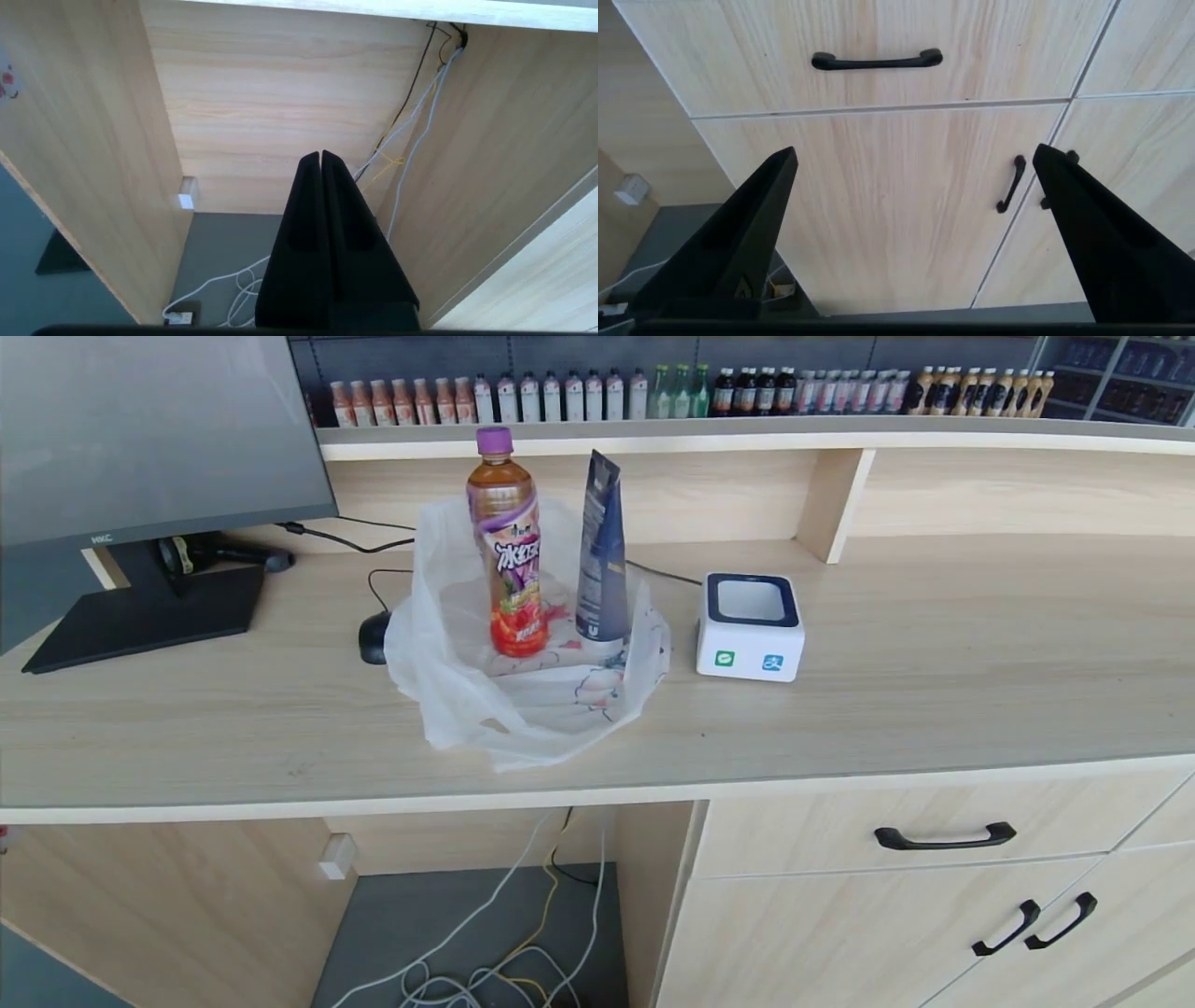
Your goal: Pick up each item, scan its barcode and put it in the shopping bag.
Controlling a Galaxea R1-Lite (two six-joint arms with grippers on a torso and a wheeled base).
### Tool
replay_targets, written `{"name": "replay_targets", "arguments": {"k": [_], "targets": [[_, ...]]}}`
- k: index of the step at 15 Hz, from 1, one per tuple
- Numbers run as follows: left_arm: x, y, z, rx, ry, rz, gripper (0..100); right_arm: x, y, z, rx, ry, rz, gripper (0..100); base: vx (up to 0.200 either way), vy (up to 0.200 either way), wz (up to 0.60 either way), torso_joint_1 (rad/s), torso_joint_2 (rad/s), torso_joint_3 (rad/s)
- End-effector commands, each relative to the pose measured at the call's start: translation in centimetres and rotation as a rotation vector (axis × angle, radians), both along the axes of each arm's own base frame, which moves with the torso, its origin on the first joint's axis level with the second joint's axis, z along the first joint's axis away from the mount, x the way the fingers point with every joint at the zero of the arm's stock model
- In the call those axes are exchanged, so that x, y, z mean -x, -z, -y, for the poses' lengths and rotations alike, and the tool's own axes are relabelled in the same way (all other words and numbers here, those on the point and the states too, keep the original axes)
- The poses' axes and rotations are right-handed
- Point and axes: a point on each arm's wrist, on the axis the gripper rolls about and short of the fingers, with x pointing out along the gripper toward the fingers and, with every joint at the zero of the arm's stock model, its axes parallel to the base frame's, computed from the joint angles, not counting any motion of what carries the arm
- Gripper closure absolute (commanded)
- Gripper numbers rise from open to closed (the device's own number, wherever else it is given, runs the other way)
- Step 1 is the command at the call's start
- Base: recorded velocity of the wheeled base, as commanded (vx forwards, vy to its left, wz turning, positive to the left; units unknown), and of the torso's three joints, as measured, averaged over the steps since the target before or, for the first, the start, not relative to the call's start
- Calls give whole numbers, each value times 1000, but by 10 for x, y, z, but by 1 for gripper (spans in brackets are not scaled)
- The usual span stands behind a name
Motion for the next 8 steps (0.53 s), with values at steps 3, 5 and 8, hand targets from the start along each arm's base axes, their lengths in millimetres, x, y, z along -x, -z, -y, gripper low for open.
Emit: {"name": "replay_targets", "arguments": {"k": [3,5,8], "targets": [[0,0,0,0,0,0,100,0,0,0,0,1,-3,0,0,-200,0,-1,1,1],[0,0,0,0,0,0,100,0,0,0,2,0,-2,0,0,-200,0,5,5,2],[0,0,0,-1,0,0,100,0,0,0,0,1,-3,0,0,-200,0,1,4,-1]]}}
